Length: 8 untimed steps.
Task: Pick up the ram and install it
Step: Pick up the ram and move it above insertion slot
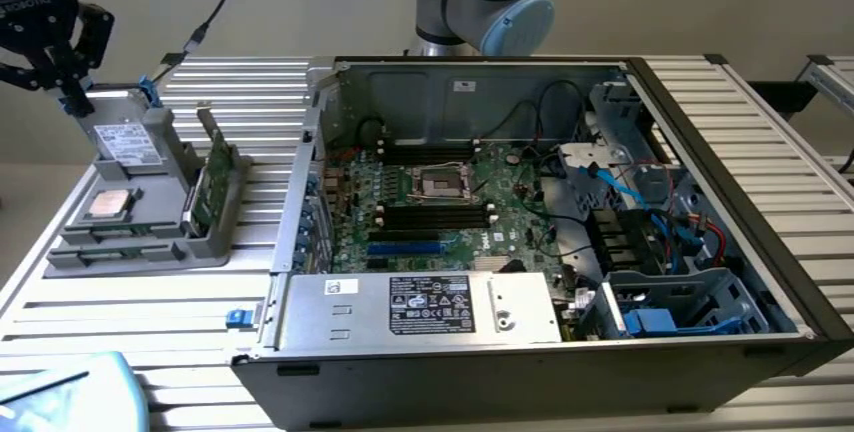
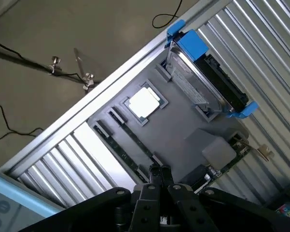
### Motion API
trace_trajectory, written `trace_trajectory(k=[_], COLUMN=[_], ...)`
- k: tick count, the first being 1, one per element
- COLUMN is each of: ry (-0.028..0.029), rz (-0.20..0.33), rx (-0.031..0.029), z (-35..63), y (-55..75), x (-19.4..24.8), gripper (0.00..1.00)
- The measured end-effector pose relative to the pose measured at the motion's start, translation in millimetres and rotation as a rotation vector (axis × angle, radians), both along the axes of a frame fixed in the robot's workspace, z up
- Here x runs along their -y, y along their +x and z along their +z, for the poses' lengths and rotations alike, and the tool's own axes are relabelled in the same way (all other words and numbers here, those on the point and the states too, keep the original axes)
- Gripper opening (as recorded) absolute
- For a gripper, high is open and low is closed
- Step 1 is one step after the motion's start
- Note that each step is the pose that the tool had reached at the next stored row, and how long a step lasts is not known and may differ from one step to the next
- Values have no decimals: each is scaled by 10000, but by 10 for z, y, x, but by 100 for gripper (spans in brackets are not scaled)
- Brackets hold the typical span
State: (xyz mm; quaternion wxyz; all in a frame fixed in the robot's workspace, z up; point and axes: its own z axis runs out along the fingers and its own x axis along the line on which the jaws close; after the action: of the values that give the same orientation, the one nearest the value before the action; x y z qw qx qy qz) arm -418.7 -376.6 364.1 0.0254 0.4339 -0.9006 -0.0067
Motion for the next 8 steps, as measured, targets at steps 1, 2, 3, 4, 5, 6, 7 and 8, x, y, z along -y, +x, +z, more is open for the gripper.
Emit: trace_trajectory(k=[1, 2, 3, 4, 5, 6, 7, 8], ry=[28, 54, 71, 77, 79, 79, 81, 81], rz=[179, 365, 550, 730, 912, 1092, 1461, 1636], rx=[0, -1, -1, -3, -3, -4, -3, -3], z=[-2, -4, -6, -6, -6, -6, -8, -8], y=[0, 0, 0, 0, 0, 1, 0, 0], x=[0, 0, 0, 0, 1, 1, 1, 1], gripper=[11, 11, 11, 11, 11, 11, 11, 11])
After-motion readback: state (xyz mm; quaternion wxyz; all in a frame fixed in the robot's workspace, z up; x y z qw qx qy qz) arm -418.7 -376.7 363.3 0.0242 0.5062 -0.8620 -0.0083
